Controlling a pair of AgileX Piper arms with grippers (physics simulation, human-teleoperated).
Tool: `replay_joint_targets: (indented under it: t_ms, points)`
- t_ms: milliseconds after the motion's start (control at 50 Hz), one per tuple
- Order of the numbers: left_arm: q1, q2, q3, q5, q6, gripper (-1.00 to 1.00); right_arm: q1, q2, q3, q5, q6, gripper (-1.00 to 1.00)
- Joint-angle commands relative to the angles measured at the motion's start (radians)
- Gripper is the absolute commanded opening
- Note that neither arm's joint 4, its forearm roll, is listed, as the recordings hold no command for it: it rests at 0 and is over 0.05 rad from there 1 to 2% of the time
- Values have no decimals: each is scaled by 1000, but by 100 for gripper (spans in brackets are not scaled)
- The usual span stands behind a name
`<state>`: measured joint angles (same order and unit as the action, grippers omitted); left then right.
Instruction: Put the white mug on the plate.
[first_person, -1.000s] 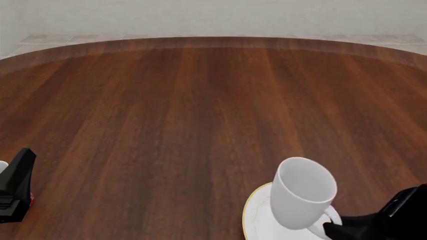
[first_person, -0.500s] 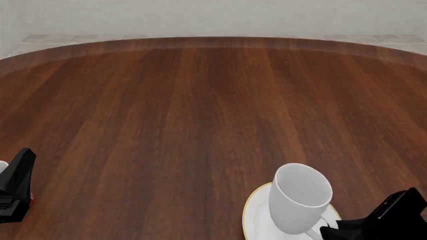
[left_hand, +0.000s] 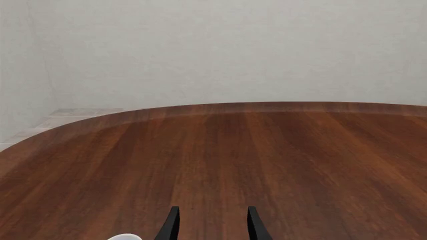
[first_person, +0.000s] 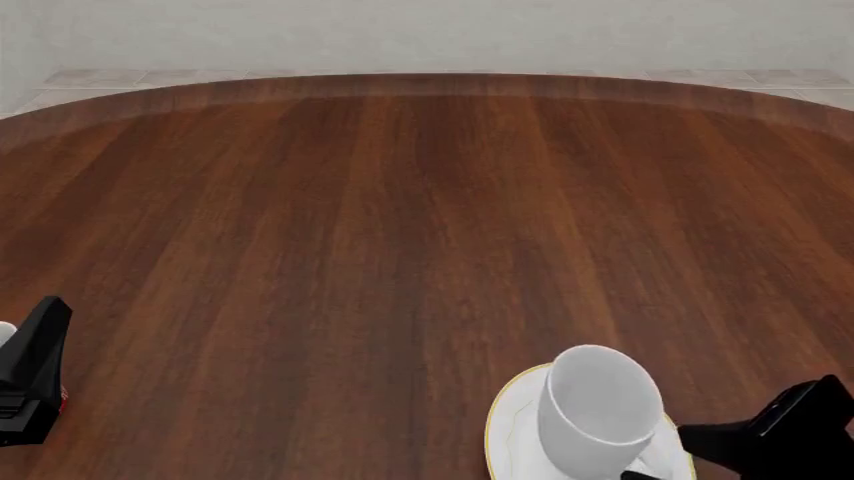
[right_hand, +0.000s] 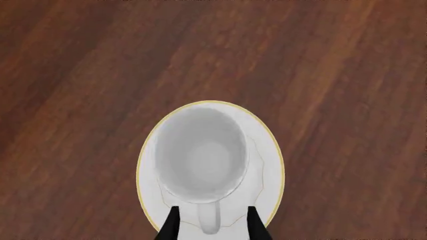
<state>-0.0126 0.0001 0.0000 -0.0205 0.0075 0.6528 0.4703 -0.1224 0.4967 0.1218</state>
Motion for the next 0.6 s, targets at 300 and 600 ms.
replay_joint_targets:
  t_ms: [300, 600]
  points:
    - [0, 0, 0, 0, 0, 100, -6, -79, -90, 129, -20, 100]
    - [0, 0, 0, 0, 0, 100, -5, -129, -304, 292, -55, 100]
